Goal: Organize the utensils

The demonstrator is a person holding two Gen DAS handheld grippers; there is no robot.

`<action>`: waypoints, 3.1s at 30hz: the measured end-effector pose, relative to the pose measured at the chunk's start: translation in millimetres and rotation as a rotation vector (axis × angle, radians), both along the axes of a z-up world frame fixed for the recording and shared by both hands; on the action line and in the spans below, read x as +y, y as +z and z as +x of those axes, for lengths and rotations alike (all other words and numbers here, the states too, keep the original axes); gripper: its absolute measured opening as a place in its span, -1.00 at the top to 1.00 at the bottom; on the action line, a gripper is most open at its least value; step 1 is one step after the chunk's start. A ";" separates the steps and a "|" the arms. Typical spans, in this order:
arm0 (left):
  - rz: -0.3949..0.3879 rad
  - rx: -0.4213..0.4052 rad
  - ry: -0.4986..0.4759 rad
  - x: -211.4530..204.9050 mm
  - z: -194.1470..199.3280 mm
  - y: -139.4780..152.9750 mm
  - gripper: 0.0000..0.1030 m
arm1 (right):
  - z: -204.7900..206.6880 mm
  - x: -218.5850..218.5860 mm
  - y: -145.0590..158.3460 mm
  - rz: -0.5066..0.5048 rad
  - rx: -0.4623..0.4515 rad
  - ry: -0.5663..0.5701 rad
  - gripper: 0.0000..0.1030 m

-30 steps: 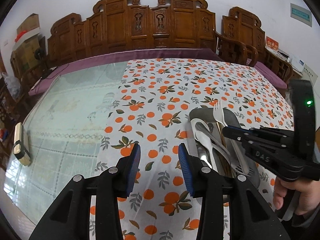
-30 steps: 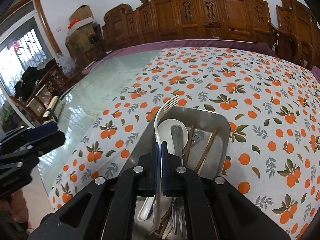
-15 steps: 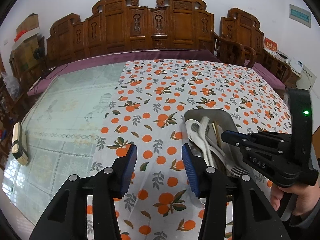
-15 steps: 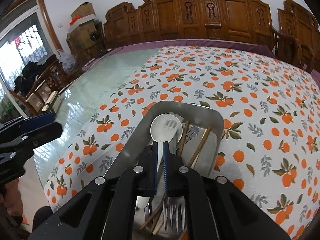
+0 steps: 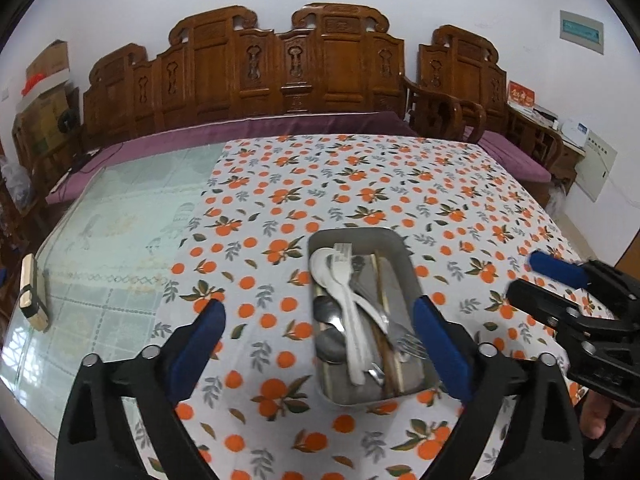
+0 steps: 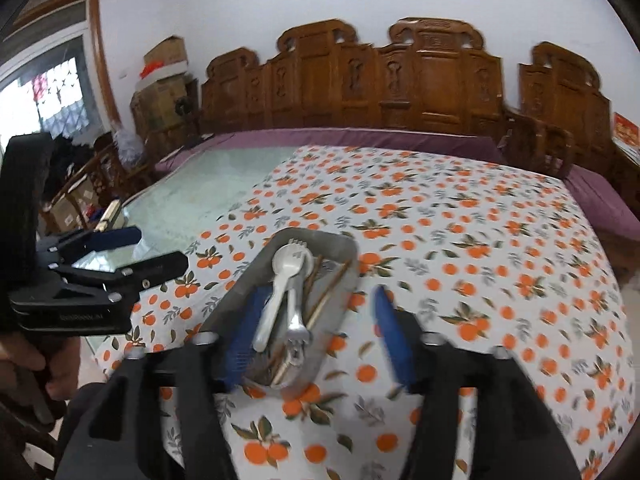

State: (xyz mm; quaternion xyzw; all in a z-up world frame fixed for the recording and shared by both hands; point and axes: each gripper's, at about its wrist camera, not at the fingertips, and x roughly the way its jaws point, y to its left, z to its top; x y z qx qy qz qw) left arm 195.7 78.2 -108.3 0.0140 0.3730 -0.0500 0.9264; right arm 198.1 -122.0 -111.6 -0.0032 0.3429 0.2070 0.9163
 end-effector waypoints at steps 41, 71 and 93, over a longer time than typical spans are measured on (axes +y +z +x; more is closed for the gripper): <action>-0.045 -0.292 0.006 -67.0 -134.4 137.1 -0.85 | -139.0 -97.4 128.5 0.046 -0.308 -0.203 -0.95; -0.055 -0.277 0.008 -66.2 -133.0 132.8 -0.85 | -140.0 -100.5 131.2 0.039 -0.314 -0.209 -0.95; -0.047 -0.295 0.002 -72.0 -137.2 135.1 -0.85 | -142.1 -100.1 133.2 0.039 -0.321 -0.215 -0.95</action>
